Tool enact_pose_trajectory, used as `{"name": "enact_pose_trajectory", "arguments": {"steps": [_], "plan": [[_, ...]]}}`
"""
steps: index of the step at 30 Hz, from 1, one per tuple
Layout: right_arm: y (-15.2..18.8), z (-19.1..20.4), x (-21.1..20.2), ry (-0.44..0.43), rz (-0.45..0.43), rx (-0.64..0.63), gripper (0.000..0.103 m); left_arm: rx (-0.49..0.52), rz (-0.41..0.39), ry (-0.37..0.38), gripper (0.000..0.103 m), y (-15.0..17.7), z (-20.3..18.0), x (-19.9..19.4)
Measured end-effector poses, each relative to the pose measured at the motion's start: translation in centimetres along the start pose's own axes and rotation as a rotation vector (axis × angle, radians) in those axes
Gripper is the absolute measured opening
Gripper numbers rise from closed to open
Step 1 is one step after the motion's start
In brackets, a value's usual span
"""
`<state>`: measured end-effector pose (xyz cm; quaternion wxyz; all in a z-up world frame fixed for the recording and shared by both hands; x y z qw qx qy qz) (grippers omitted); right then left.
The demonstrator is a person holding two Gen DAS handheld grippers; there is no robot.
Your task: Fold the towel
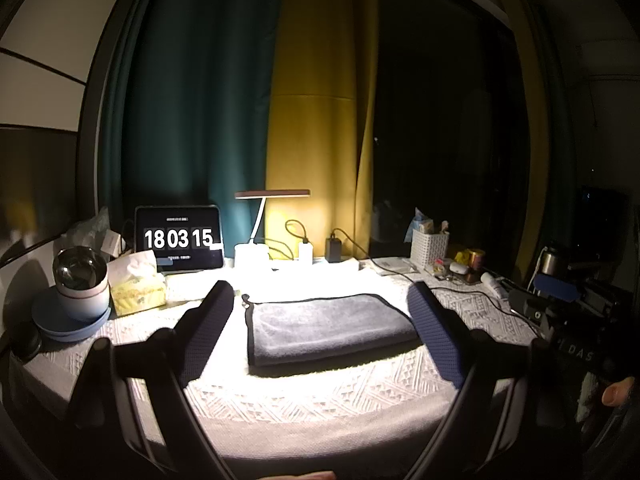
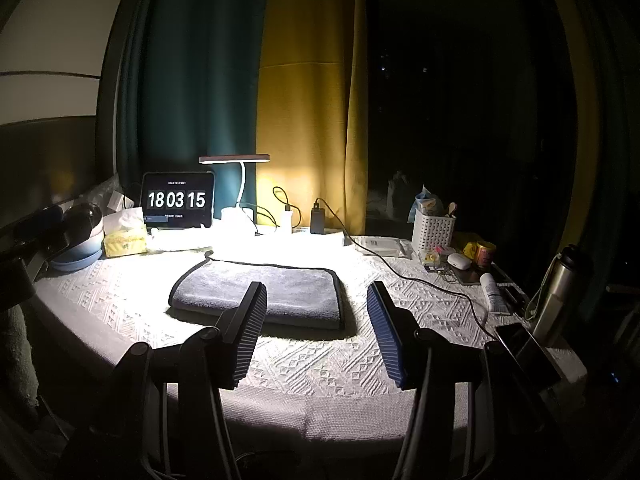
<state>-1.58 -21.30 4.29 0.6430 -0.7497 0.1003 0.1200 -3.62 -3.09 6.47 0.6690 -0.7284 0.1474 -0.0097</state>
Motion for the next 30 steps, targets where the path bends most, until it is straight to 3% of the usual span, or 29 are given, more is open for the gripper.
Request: {"name": "enact_pose_trajectory", "arguments": {"steps": [30], "plan": [[0.20, -0.04, 0.21, 0.003, 0.003, -0.004, 0.055, -0.005, 0.004, -0.003, 0.089, 0.17, -0.10, 0.12]]}}
Point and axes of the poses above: each gripper's, at about its wrist camera, not at the fingertips, and x roughly the way its jaws point, z to its left, y to its underside, the point moved 7 cm from there along x, roughly the way its jaws point, and after that the axes turned 7 degrees about y, right-handed, at the moved point
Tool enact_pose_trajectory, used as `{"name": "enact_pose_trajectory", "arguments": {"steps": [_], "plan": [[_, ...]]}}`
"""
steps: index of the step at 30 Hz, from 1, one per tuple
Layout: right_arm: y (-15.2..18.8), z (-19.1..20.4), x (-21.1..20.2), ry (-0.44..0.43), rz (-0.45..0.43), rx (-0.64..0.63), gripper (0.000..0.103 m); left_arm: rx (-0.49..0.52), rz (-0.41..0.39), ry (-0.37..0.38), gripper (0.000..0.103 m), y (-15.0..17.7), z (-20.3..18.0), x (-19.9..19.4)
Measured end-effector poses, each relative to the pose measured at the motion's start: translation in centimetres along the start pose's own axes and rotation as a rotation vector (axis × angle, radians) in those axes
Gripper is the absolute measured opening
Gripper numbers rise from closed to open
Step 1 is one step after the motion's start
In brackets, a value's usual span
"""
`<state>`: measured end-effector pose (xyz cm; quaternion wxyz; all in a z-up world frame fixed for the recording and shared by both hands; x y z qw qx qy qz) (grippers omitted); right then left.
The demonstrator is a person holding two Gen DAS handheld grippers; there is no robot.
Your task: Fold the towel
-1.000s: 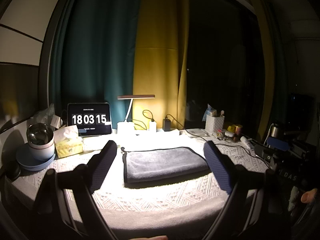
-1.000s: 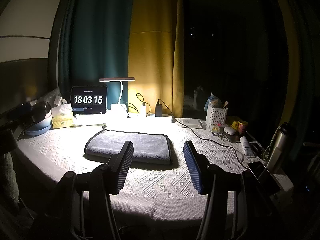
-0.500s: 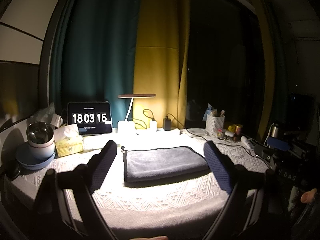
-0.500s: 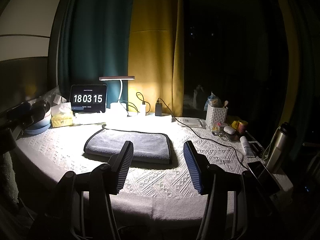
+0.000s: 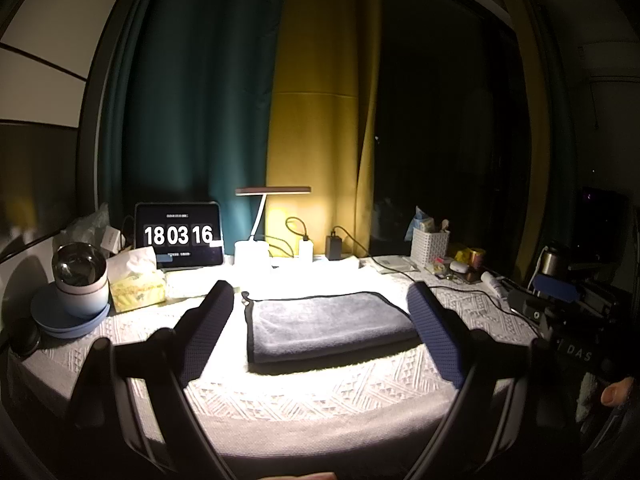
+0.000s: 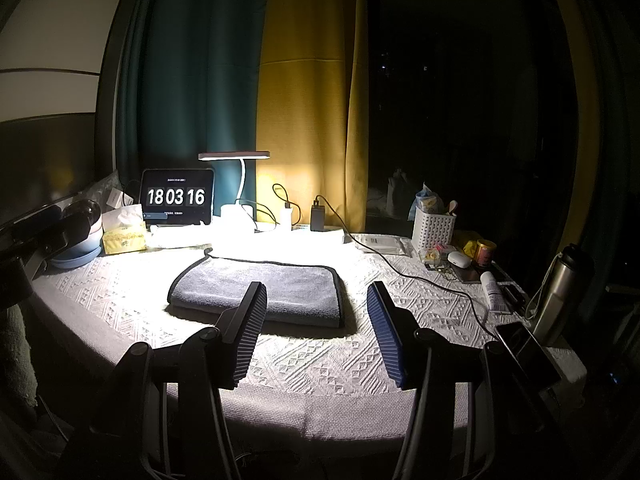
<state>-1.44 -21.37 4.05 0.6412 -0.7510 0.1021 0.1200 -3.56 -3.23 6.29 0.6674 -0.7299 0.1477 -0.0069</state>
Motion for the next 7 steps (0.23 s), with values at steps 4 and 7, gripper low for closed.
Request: {"name": "enact_pose_trajectory", "arguments": {"steps": [4, 7], "plan": [[0.03, -0.02, -0.01, -0.002, 0.001, 0.000, 0.055, -0.001, -0.005, 0.018, 0.089, 0.10, -0.18, -0.13], [0.00, 0.18, -0.04, -0.022, 0.001, 0.009, 0.055, -0.009, -0.007, 0.066, 0.089, 0.28, -0.68, -0.05]]}}
Point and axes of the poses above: each gripper's, at about its wrist camera, not at the fingertips, and x roughly the way its jaws point, z to its left, y to its underside, the point moved 7 cm from there along x, roughly the way its jaws point, and after that the axes turned 7 degrees about y, right-handed, at the moved point
